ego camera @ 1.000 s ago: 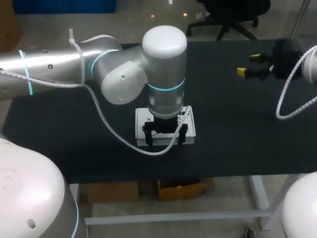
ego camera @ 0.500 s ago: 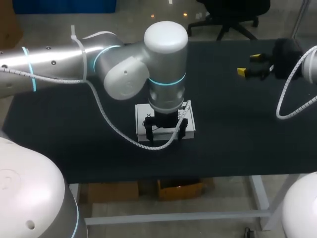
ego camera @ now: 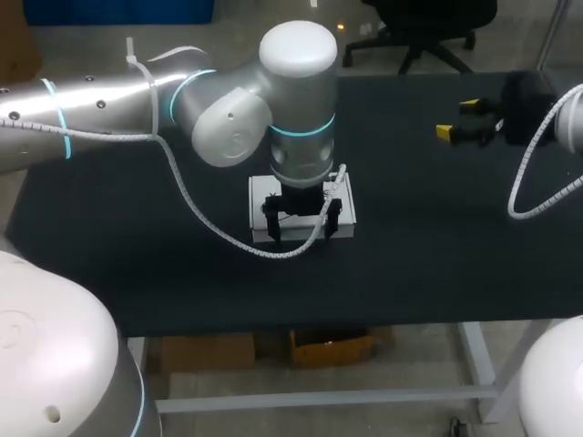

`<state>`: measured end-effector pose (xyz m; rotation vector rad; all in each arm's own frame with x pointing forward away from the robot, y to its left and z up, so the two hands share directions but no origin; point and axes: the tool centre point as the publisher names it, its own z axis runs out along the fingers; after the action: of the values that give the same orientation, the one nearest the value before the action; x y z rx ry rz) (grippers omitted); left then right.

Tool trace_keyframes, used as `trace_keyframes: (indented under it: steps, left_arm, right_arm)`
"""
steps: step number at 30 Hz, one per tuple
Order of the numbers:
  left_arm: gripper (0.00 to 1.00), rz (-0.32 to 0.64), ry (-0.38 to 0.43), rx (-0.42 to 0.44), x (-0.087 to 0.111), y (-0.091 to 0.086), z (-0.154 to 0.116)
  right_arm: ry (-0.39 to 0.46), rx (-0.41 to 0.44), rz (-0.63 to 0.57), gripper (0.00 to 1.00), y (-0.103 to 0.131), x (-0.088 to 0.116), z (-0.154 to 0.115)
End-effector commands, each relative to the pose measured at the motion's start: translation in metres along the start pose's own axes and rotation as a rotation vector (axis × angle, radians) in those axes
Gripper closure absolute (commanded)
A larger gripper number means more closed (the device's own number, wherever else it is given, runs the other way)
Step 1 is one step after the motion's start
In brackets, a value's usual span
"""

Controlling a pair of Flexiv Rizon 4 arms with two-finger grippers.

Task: Assemble the packaging by folding the flat box into shape, placing the metal phone stand inside, and closing the box properly

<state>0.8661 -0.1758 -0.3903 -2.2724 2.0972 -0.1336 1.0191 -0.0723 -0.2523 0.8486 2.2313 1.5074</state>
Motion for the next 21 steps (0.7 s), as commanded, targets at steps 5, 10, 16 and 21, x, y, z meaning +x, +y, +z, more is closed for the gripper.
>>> trace_keyframes:
  steps: [5, 10, 16, 21]
  left_arm:
    - [0.00, -0.003, -0.002, -0.020, -0.001, -0.031, 0.003]
    - [0.00, -0.007, 0.002, -0.017, -0.004, -0.051, 0.000]
    - [0.00, 0.002, 0.010, -0.010, -0.004, -0.073, -0.002]
    - [0.00, 0.007, 0.010, -0.005, -0.003, -0.093, -0.001]
  right_arm:
    - [0.003, -0.004, -0.001, 0.00, -0.001, -0.001, 0.000]
    - [0.003, -0.004, -0.001, 0.00, -0.001, -0.001, 0.000]
    - [0.003, -0.004, -0.001, 0.00, -0.001, -0.001, 0.000]
    - [0.003, -0.004, -0.001, 0.00, -0.001, -0.001, 0.000]
